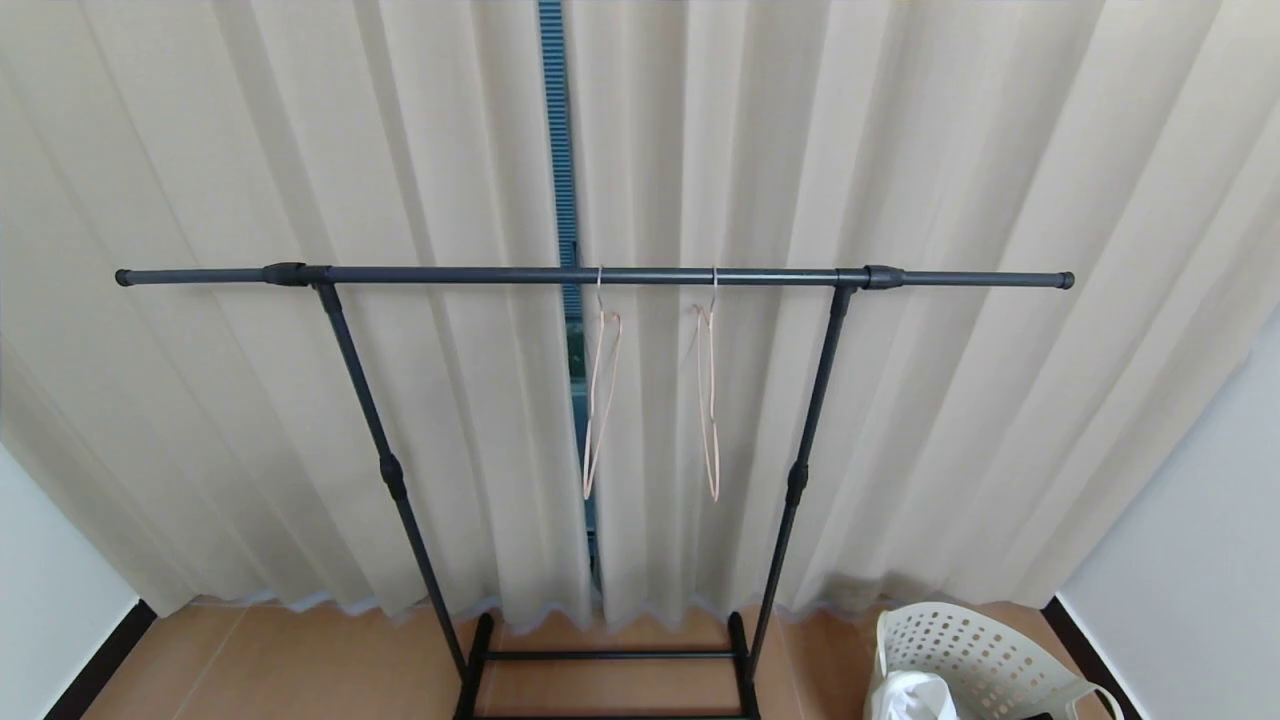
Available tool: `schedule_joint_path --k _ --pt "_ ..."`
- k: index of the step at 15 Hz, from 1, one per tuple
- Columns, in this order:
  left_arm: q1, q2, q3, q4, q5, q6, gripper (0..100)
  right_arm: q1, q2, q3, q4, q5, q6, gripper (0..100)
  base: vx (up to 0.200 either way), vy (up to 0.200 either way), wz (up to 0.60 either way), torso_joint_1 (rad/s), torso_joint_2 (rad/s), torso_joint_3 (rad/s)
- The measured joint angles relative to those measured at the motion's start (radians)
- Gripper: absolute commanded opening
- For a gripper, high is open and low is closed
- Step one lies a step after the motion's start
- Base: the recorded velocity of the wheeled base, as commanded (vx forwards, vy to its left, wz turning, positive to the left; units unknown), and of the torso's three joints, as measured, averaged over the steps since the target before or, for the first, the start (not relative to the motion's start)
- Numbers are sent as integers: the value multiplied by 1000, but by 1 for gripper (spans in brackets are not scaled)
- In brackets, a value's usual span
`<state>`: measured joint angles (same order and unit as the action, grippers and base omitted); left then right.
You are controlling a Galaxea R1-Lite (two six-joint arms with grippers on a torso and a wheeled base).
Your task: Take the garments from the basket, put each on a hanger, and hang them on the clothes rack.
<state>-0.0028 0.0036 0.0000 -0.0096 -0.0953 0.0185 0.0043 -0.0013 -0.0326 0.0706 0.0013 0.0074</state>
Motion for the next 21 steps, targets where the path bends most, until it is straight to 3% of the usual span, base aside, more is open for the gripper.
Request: schedule_joint_path --k 21 --pt "0 0 0 1 -6 2 100 0 0 -1 3 21 -2 100 0 0 0 0 0 0"
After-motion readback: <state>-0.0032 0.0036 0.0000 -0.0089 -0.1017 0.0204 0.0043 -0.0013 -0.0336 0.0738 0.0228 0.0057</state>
